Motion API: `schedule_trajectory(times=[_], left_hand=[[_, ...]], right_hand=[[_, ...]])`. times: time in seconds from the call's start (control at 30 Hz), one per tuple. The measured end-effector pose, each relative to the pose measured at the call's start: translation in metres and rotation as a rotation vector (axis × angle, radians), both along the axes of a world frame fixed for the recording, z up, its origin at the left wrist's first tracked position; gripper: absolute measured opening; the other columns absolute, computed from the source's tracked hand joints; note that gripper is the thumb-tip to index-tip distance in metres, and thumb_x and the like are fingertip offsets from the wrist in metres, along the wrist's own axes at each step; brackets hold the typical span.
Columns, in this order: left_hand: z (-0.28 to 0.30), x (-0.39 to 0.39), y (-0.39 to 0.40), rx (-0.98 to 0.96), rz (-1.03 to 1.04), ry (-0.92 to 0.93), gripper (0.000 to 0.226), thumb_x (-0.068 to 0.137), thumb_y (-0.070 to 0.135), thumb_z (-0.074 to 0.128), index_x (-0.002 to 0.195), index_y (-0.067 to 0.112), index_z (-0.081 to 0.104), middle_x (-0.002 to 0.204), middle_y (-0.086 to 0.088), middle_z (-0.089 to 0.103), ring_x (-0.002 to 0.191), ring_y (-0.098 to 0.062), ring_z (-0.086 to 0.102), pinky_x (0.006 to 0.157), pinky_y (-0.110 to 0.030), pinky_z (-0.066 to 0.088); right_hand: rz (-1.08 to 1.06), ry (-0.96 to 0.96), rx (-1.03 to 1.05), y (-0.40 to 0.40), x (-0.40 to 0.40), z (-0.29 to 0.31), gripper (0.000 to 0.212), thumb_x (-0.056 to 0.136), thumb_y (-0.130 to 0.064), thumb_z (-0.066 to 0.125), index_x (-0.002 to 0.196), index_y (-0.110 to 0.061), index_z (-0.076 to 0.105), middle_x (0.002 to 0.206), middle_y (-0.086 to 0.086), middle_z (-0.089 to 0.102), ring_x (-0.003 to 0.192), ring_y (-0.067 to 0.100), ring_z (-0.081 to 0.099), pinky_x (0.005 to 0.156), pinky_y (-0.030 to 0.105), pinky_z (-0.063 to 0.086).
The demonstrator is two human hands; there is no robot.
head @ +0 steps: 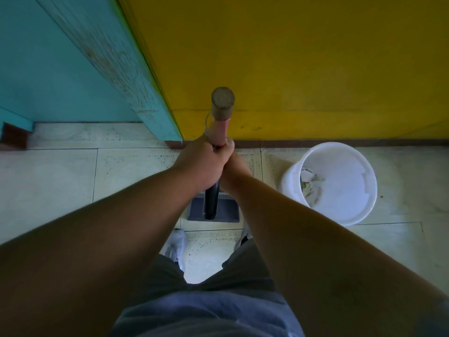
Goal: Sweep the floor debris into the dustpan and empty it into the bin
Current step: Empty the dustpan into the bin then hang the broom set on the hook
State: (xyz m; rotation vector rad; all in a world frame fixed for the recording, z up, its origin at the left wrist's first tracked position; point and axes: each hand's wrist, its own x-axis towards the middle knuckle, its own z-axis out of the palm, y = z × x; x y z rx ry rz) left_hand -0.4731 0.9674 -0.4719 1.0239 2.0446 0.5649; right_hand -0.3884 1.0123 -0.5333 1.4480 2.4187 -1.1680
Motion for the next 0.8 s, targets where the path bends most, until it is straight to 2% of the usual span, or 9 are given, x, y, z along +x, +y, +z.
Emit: schedule_trajectory(times=[0.1,0.17,0.2,0.3,0.43,0.5,0.6,0.7,0.8], left_hand=[[0.0,-0.001,-0.004,0.064,0.01,-0.079,0.03,0.097,0.045,0.051,0.117,0.024,0.059,0.101,0.008,0.063,0.098,-0.018,0.061,0.087,-0.034,0.049],[-0.001,-0.003,-0.006,0.093,0.018,-0.098,0.036,0.096,0.046,0.051,0.126,0.026,0.054,0.113,0.006,0.061,0.11,-0.019,0.058,0.095,-0.036,0.046],[-0.002,-0.004,-0.006,0.097,0.015,-0.081,0.038,0.097,0.048,0.049,0.126,0.026,0.054,0.115,0.004,0.062,0.11,-0.02,0.059,0.093,-0.034,0.046],[-0.002,-0.008,-0.006,0.08,0.005,-0.019,0.038,0.097,0.052,0.043,0.119,0.024,0.056,0.098,0.005,0.061,0.098,-0.021,0.06,0.078,-0.029,0.041],[0.0,-0.014,-0.003,0.083,0.009,-0.006,0.039,0.098,0.054,0.041,0.117,0.023,0.055,0.094,0.002,0.061,0.093,-0.023,0.06,0.08,-0.035,0.048],[0.0,-0.015,-0.002,0.076,0.003,0.006,0.04,0.098,0.054,0.04,0.117,0.023,0.055,0.094,0.001,0.061,0.093,-0.023,0.061,0.083,-0.037,0.05],[0.001,-0.014,-0.001,0.061,0.005,0.023,0.04,0.097,0.055,0.041,0.114,0.022,0.057,0.089,0.004,0.059,0.087,-0.02,0.059,0.076,-0.033,0.048],[0.0,-0.012,0.002,0.056,0.028,0.026,0.031,0.096,0.056,0.044,0.088,0.027,0.054,0.073,0.009,0.055,0.069,-0.009,0.054,0.059,-0.025,0.037],[0.002,-0.01,0.003,0.054,0.042,0.007,0.035,0.096,0.055,0.045,0.072,0.03,0.045,0.066,0.01,0.052,0.064,-0.002,0.05,0.053,-0.023,0.033]], right_hand=[[0.048,-0.038,0.039,0.001,-0.002,0.005,0.037,0.096,-0.023,0.049,0.131,-0.012,0.048,0.123,0.012,0.058,0.115,0.029,0.056,0.088,0.034,0.044],[0.056,-0.034,0.032,0.001,-0.005,0.006,0.036,0.097,-0.025,0.047,0.131,-0.015,0.049,0.124,0.011,0.058,0.116,0.027,0.056,0.091,0.035,0.045],[0.051,-0.028,0.033,0.001,-0.006,0.006,0.036,0.097,-0.028,0.047,0.132,-0.017,0.048,0.125,0.01,0.059,0.116,0.027,0.056,0.089,0.033,0.045],[-0.004,-0.001,0.035,0.001,-0.01,0.002,0.037,0.097,-0.032,0.047,0.132,-0.019,0.048,0.122,0.008,0.062,0.11,0.026,0.06,0.076,0.028,0.038],[0.009,-0.039,0.067,0.004,-0.014,-0.004,0.031,0.092,-0.032,0.052,0.121,-0.02,0.054,0.103,0.005,0.065,0.094,0.026,0.063,0.068,0.028,0.036],[-0.004,-0.033,0.043,0.006,-0.015,-0.007,0.03,0.09,-0.033,0.054,0.118,-0.022,0.055,0.092,0.001,0.06,0.089,0.024,0.061,0.066,0.027,0.036],[0.004,-0.041,0.053,0.008,-0.017,-0.01,0.031,0.091,-0.037,0.052,0.119,-0.024,0.054,0.098,0.004,0.063,0.092,0.026,0.062,0.068,0.029,0.038],[-0.014,-0.039,0.009,0.01,-0.014,-0.008,0.033,0.094,-0.036,0.048,0.124,-0.021,0.052,0.094,0.004,0.056,0.095,0.029,0.061,0.071,0.033,0.044],[0.014,-0.06,0.046,0.013,-0.013,-0.011,0.03,0.092,-0.034,0.051,0.119,-0.022,0.053,0.087,-0.001,0.05,0.082,0.024,0.054,0.067,0.031,0.04]])
